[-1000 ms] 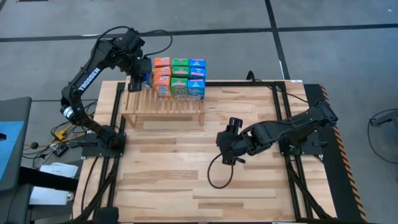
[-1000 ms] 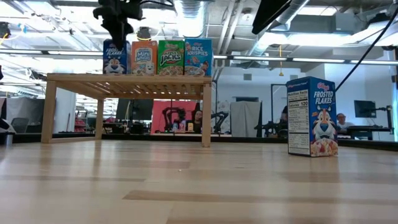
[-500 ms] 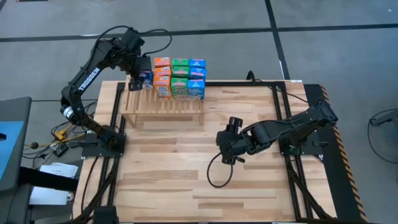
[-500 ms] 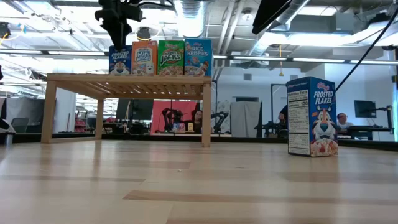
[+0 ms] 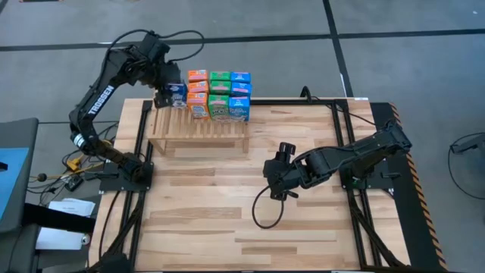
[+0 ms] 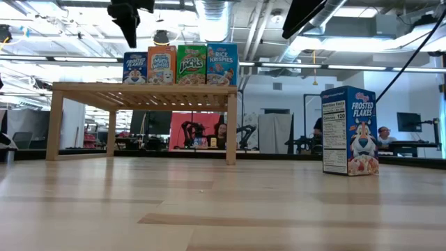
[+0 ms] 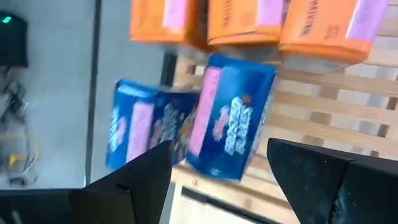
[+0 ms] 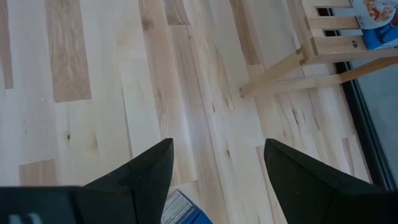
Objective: Stack cereal on shelf
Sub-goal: Put the left blue cereal box on the shelf aligned with the other blue cereal box
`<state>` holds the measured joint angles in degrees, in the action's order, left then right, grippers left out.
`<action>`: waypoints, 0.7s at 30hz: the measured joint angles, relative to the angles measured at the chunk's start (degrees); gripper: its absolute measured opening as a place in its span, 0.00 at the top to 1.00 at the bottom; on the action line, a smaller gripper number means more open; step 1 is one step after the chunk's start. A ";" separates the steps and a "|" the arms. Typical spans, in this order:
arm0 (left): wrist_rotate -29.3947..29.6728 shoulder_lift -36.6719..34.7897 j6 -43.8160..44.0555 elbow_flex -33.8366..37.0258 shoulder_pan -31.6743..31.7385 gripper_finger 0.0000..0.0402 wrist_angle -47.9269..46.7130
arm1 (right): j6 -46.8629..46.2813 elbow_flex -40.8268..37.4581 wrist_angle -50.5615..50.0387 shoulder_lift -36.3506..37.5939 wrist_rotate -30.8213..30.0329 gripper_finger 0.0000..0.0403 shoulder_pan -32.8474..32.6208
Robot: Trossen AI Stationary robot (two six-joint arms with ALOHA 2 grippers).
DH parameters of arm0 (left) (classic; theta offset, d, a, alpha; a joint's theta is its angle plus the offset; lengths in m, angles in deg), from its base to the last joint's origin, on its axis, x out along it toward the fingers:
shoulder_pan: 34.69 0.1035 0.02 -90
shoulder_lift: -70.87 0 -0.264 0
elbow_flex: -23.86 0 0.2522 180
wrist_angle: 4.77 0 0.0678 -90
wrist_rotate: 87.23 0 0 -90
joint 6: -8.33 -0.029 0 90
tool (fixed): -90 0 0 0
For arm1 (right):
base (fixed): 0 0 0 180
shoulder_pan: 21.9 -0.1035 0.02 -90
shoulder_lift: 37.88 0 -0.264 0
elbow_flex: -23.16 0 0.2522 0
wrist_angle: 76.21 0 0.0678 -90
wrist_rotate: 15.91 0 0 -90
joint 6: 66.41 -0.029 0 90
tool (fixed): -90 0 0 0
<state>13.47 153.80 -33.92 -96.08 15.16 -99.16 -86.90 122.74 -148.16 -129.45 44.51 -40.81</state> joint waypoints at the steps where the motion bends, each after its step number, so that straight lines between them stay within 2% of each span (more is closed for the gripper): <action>1: 1.24 -0.18 1.30 -0.29 -0.02 0.38 -0.02 | 0.00 0.00 0.00 0.00 0.02 0.31 0.06; 8: 4.08 -3.39 13.44 -2.18 0.57 0.39 4.87 | 0.00 0.02 0.02 0.00 0.00 0.31 0.21; 11: 5.10 -5.63 17.82 -2.30 1.68 0.45 8.54 | -0.02 0.02 0.20 -0.02 -0.01 0.31 0.47; 13: 6.00 -6.10 19.94 -2.33 3.33 0.54 8.73 | -0.02 0.02 0.63 -0.02 0.02 0.31 0.82; 16: 7.43 -5.72 23.66 -1.76 7.08 0.75 9.77 | 0.02 0.02 1.53 -0.02 -0.01 0.31 1.51; 18: 3.80 -5.71 26.60 -0.69 9.09 0.92 11.84 | 0.02 0.02 2.05 -0.02 -0.03 0.31 1.92; 21: -2.14 -5.73 29.44 1.13 12.47 0.97 13.24 | -0.03 0.02 2.07 -0.03 -0.02 0.31 2.25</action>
<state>11.33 148.07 -4.47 -94.95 27.63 -85.92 -86.93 122.76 -146.10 -129.48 44.50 -38.57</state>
